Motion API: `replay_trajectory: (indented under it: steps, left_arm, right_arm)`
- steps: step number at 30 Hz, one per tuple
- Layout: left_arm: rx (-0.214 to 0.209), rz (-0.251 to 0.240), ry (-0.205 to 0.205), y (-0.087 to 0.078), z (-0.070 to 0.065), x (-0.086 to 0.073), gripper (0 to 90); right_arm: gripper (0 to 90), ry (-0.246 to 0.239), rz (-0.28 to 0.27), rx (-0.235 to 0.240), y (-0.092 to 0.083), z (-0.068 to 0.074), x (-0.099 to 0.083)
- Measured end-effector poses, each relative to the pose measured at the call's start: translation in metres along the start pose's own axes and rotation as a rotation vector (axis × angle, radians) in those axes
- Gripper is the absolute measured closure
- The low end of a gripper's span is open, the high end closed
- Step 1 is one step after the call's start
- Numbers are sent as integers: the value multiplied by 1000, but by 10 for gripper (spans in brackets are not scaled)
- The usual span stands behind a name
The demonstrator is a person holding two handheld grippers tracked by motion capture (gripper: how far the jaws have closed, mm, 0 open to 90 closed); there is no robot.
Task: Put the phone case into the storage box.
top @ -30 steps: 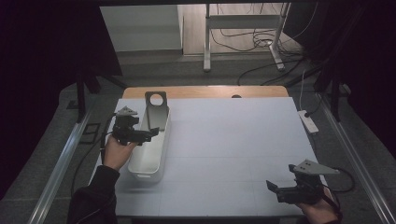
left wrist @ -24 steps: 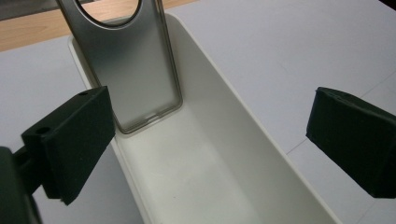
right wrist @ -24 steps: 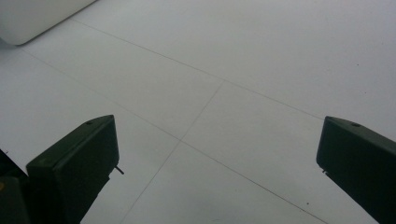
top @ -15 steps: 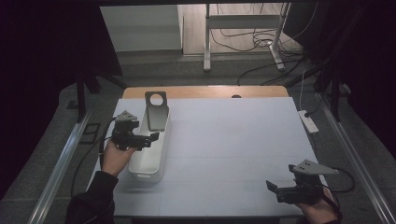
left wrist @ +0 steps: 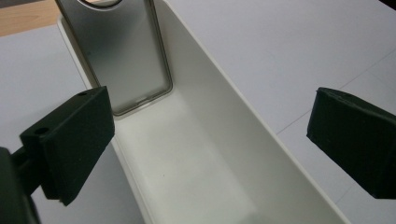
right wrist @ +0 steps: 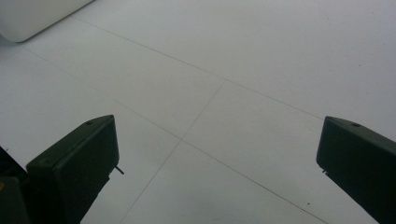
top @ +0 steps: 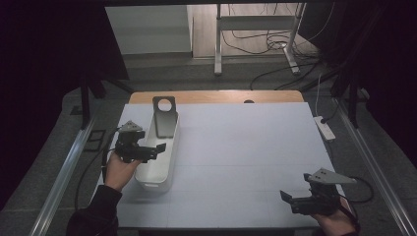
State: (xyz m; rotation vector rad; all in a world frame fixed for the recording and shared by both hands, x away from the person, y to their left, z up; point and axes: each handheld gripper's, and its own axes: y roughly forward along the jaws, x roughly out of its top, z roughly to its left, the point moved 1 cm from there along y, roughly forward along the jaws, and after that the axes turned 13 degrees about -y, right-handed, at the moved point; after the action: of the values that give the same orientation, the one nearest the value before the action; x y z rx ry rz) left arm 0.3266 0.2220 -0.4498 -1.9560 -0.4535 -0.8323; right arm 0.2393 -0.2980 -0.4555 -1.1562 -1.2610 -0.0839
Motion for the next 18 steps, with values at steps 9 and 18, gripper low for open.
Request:
replay_trajectory:
  steps: [9,18]
  left_arm:
    - [-6,4,2,-6,-3,-8,18]
    - [-14,0,7,-11,-8,-14,18]
  right_arm:
    - [0,-1,0,2,0,0,0]
    - [0,-3,2,5,0,0,0]
